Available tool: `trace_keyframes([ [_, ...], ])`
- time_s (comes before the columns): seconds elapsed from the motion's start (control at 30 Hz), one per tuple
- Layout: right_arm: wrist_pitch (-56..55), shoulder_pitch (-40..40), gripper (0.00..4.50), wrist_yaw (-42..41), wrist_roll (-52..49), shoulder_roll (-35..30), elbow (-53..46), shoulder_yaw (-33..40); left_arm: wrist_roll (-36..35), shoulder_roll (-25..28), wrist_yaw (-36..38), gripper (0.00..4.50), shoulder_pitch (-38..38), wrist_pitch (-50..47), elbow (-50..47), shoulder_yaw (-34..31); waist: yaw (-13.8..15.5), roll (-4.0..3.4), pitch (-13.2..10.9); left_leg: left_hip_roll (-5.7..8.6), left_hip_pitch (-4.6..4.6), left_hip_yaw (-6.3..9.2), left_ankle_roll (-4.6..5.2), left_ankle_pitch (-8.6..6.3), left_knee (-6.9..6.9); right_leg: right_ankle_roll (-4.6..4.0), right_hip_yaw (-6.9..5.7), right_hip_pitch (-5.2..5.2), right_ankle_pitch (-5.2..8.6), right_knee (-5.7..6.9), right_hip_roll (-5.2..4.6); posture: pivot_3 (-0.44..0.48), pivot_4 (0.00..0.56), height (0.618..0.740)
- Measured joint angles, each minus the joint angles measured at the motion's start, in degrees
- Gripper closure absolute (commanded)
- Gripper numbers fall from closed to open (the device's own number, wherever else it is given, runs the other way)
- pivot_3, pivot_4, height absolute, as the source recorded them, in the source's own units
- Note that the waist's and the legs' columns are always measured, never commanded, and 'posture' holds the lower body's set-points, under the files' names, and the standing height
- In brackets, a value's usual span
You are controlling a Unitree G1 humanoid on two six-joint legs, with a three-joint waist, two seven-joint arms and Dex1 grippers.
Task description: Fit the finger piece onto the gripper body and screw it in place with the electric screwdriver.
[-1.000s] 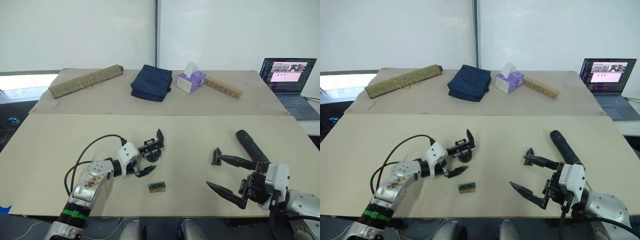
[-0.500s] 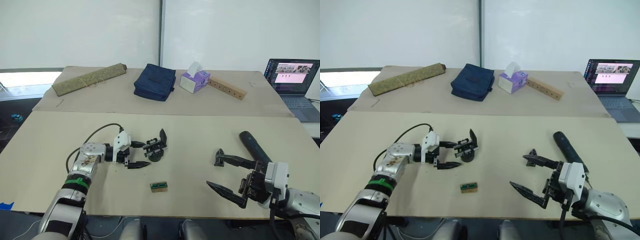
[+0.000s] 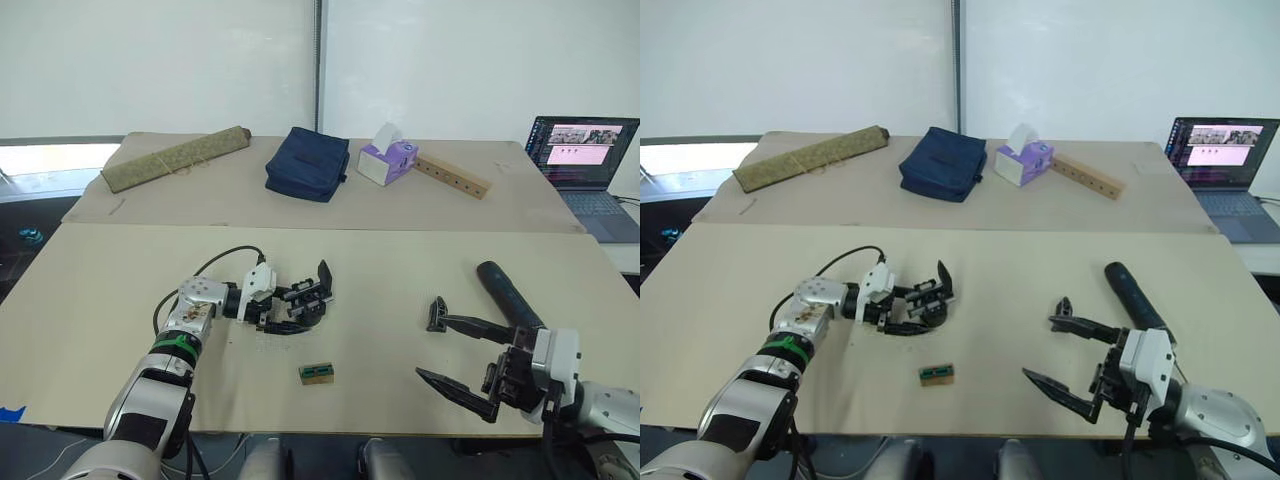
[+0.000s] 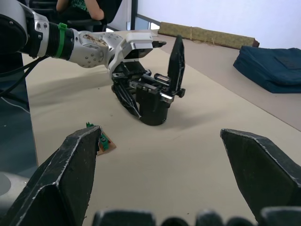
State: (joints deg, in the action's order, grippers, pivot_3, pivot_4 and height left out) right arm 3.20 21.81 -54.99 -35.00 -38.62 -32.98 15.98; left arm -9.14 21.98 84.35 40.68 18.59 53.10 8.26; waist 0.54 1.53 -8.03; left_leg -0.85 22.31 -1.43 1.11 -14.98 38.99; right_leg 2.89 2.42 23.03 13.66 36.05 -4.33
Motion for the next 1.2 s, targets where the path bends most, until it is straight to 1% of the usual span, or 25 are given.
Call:
trace_keyframes([
  [0.13, -0.01, 0.84, 0.0, -0.05, 0.09, 0.15, 0.0, 0.0, -0.06, -1.01, -2.31, 2.2, -1.8, 0.03, -1.8, -0.95, 0.18, 0.0, 0.0, 0.01, 0.01, 0.04, 0.0, 0.0, 0.02, 0.01, 0.0, -0.03, 0.0, 0.0, -0.02, 0.0, 0.15, 0.74],
  [0.2, -0.02, 1.47, 0.0, -0.07, 0.17, 0.35, 0.0, -0.01, -0.08, -1.07, -5.46, 2.2, -4.35, -1.69, -6.14, -1.72, 0.12, -0.01, 0.0, 0.0, 0.0, 0.18, 0.0, 0.0, 0.01, 0.02, 0.04, -0.02, 0.0, 0.01, -0.03, 0.0, 0.15, 0.74],
  [0.27, -0.03, 1.81, 0.0, -0.07, 0.23, 0.55, 0.0, 0.0, -0.24, -1.35, -9.88, 2.2, -7.54, -6.09, -11.99, -2.82, 0.08, -0.01, 0.01, -0.02, -0.02, 0.31, 0.0, 0.0, 0.01, 0.02, 0.06, -0.01, 0.0, 0.05, -0.03, 0.0, 0.15, 0.74],
  [0.33, -0.15, 2.24, 0.0, -0.13, 0.29, 0.77, -0.06, 0.12, -0.22, -1.48, -17.68, 2.2, -13.61, -14.88, -24.35, -3.77, -0.01, -0.01, 0.01, -0.06, 0.0, 0.37, 0.0, 0.0, 0.01, 0.03, 0.05, 0.01, 0.01, 0.07, -0.03, 0.0, 0.15, 0.74],
  [0.37, -0.18, 2.52, 0.0, -0.16, 0.32, 0.81, -0.04, 0.19, -0.23, -1.82, -20.22, 2.2, -15.28, -18.03, -27.81, -4.03, -0.01, -0.01, 0.0, -0.1, 0.0, 0.4, 0.0, 0.0, 0.01, 0.04, 0.05, 0.01, 0.01, 0.08, -0.04, 0.0, 0.15, 0.74],
  [0.43, -0.35, 2.83, 0.0, -0.38, 0.41, 0.97, -0.06, 0.26, -0.2, -2.87, -27.77, 2.2, -20.13, -27.77, -39.52, -4.49, 0.01, -0.01, 0.0, -0.1, 0.03, 0.42, 0.0, 0.0, 0.01, 0.05, 0.05, 0.04, 0.01, 0.09, -0.05, 0.0, 0.15, 0.74],
  [0.5, -0.68, 3.43, 0.0, -0.69, 0.43, 1.2, -0.07, 0.33, 0.24, -3.96, -34.13, 2.2, -23.57, -33.62, -48.46, -4.56, 0.04, -0.01, -0.01, -0.1, 0.03, 0.43, 0.0, 0.0, 0.01, 0.05, 0.05, 0.04, 0.01, 0.08, -0.05, 0.0, 0.15, 0.74],
  [0.63, -0.75, 3.83, 0.0, -1.15, 0.45, 1.33, -0.07, 0.38, 2.35, -5.61, -43.1, 2.2, -27.65, -39.1, -58.73, -4.41, 0.09, -0.02, 0.0, -0.06, -0.03, 0.43, -0.01, 0.0, 0.0, 0.04, 0.06, 0.0, 0.02, 0.06, -0.05, 0.0, 0.15, 0.74],
  [0.73, -0.77, 3.85, 0.0, -1.33, 0.46, 1.34, -0.06, 0.38, 3.86, -6.26, -47.31, 2.2, -30.5, -40.99, -61.18, -2.79, 0.1, -0.02, 0.0, -0.02, -0.03, 0.43, -0.01, 0.0, -0.01, 0.04, 0.05, 0.0, 0.02, 0.05, -0.04, 0.0, 0.15, 0.74],
  [0.8, -0.77, 3.78, 0.0, -1.65, 0.46, 1.34, 0.02, 0.38, 4.61, -6.37, -48.7, 2.2, -31.62, -41.01, -61.29, -1.75, 0.1, -0.01, -0.01, -0.02, -0.02, 0.43, -0.01, 0.0, 0.0, 0.03, 0.05, 0.02, 0.02, 0.06, -0.03, 0.0, 0.15, 0.74],
  [1.03, -0.77, 2.34, 0.0, -2.5, 0.46, 1.33, 0.75, 0.38, 4.34, -6.0, -49.54, 2.2, -31.79, -40.57, -61.46, -0.16, 0.14, -0.02, 0.0, 0.0, -0.03, 0.42, -0.01, 0.0, 0.0, 0.03, 0.05, -0.03, 0.02, 0.01, -0.06, 0.0, 0.15, 0.74],
  [1.07, -0.77, 2.06, 0.0, -2.51, 0.46, 1.33, 1.03, 0.39, 4.08, -6.11, -49.64, 1.19, -31.87, -40.79, -61.53, -0.19, 0.14, -0.02, 0.0, 0.0, -0.03, 0.42, -0.01, 0.0, 0.0, 0.03, 0.05, -0.03, 0.02, 0.01, -0.06, 0.0, 0.15, 0.74],
  [1.1, -0.78, 1.9, 0.0, -2.59, 0.46, 1.33, 1.16, 0.38, 3.52, -6.17, -49.6, 0.83, -32.03, -41.12, -61.59, -0.17, 0.16, -0.02, 0.0, 0.0, -0.04, 0.42, -0.01, 0.0, -0.01, 0.03, 0.04, -0.02, 0.02, 0.02, -0.06, 0.0, 0.15, 0.74],
  [1.13, -0.78, 1.74, 0.0, -2.71, 0.46, 1.33, 1.3, 0.4, 3.3, -6.11, -49.55, 0.3, -32.42, -41.19, -61.59, 0.1, 0.13, -0.02, 0.0, 0.0, -0.04, 0.42, -0.01, 0.0, -0.01, 0.02, 0.05, -0.02, 0.02, 0.02, -0.05, 0.0, 0.15, 0.74],
  [1.17, -0.77, 1.73, 0.0, -2.84, 0.46, 1.33, 1.41, 0.43, 3.25, -5.93, -49.45, 0.02, -32.61, -41.12, -61.59, 0.32, 0.12, -0.02, 0.0, 0.0, -0.04, 0.42, -0.01, 0.0, -0.01, 0.02, 0.05, -0.02, 0.02, 0.02, -0.05, 0.0, 0.15, 0.74],
  [1.2, -0.78, 1.68, 0.0, -3.03, 0.46, 1.33, 1.61, 0.44, 3.09, -5.51, -49.02, 0.02, -32.62, -40.92, -61.59, 0.53, 0.12, -0.03, 0.0, 0.0, -0.05, 0.42, -0.01, 0.0, -0.01, 0.02, 0.04, -0.03, 0.02, 0.03, -0.04, 0.0, 0.15, 0.74],
])
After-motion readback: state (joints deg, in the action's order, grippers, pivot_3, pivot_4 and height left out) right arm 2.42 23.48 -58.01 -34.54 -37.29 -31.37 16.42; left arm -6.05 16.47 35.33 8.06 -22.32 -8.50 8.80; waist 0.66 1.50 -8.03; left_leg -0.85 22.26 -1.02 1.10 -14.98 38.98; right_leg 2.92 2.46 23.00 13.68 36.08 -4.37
